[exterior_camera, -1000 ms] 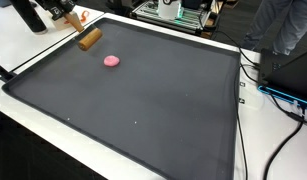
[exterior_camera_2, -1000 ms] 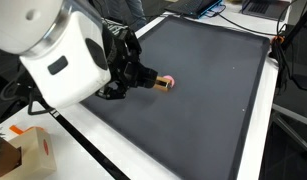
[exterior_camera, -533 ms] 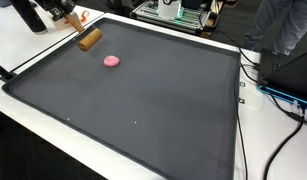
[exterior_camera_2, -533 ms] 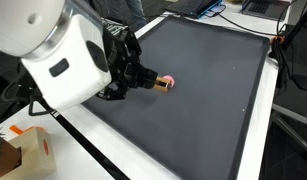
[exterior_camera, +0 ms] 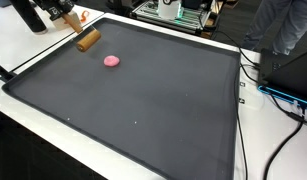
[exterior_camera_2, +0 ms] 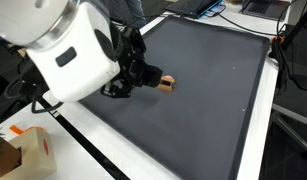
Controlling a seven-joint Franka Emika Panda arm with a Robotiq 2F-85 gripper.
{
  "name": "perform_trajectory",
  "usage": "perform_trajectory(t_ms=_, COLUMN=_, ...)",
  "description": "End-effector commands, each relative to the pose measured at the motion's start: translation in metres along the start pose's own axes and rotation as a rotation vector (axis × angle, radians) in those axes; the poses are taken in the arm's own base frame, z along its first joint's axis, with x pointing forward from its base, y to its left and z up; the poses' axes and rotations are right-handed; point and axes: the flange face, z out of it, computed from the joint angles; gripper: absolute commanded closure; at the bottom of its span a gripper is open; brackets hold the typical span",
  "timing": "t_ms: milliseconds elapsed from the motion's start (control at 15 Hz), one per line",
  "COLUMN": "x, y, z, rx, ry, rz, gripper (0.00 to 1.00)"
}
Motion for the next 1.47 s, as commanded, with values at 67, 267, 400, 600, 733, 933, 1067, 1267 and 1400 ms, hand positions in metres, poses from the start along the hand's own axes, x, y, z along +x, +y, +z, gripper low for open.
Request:
perform_trajectory(t_ms=67, x=0.002, y=-0.021, z=-0.007, rx=-0.029, ry=0.025, rz=-0.005, gripper=0.76)
perform_trajectory(t_ms=267, x=0.007, y=-0.037, z=-0.012, rx=-0.060, ry=0.039, rz=-0.006, gripper=0.76)
perform_trajectory(t_ms=400, x=0.009, y=-0.050, z=-0.014, rx=-0.089, ry=0.045, rz=-0.004, gripper=0.76)
perform_trajectory(t_ms=600, x=0.008, y=-0.076, z=-0.014, rx=-0.125, ry=0.042, rz=-0.004, gripper=0.76)
perform_trajectory(t_ms=733, x=0.007, y=-0.096, z=-0.015, rx=-0.162, ry=0.037, rz=-0.023, gripper=0.76)
perform_trajectory(t_ms=933, x=0.004, y=-0.129, z=-0.014, rx=-0.216, ry=0.017, rz=-0.061, gripper=0.76)
perform_trajectory(t_ms=1067, x=0.002, y=-0.150, z=-0.013, rx=-0.268, ry=0.015, rz=-0.096, gripper=0.76)
perform_trajectory(t_ms=1267, x=-0.001, y=-0.180, z=-0.005, rx=-0.340, ry=0.017, rz=-0.148, gripper=0.76)
perform_trajectory(t_ms=1400, x=-0.006, y=-0.199, z=0.003, rx=-0.383, ry=0.021, rz=-0.171, gripper=0.76)
